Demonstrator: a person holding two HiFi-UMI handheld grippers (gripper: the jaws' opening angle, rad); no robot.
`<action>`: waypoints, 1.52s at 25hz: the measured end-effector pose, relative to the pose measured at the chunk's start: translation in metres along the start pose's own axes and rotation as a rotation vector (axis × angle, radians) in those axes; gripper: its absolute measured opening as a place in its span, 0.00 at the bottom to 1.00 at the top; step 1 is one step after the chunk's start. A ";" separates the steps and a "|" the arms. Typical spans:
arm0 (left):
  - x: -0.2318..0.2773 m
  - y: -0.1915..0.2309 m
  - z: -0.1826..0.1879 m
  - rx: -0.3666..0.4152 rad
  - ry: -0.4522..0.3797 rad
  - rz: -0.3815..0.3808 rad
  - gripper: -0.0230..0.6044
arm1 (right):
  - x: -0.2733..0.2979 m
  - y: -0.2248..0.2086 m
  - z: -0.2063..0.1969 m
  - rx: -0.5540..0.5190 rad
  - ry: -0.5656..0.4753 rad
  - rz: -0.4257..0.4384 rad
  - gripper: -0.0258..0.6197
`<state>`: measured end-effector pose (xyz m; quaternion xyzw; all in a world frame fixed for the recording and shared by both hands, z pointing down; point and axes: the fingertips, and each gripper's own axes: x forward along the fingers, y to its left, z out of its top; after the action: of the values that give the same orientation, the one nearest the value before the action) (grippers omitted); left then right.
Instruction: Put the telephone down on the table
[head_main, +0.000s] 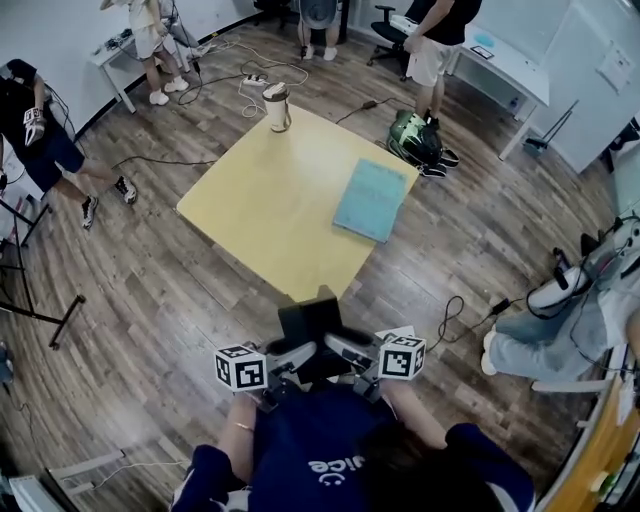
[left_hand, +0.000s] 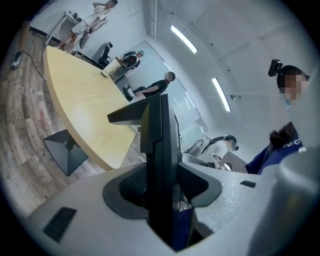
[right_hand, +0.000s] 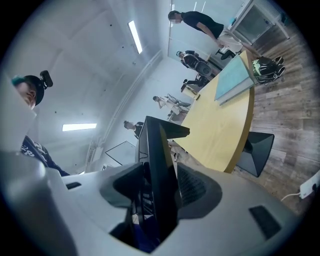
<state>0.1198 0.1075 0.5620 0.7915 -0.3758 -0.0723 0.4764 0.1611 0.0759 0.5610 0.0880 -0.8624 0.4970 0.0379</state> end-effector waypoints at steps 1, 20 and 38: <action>0.006 0.001 0.006 0.003 -0.002 -0.002 0.34 | 0.000 -0.003 0.007 -0.004 0.000 0.001 0.38; 0.007 0.076 0.113 0.025 0.145 -0.120 0.34 | 0.094 -0.034 0.079 0.028 -0.136 -0.114 0.38; -0.032 0.172 0.243 0.058 0.322 -0.243 0.34 | 0.236 -0.043 0.148 0.051 -0.319 -0.246 0.38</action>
<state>-0.1081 -0.0863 0.5628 0.8457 -0.1984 0.0092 0.4954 -0.0587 -0.0997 0.5595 0.2713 -0.8273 0.4902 -0.0408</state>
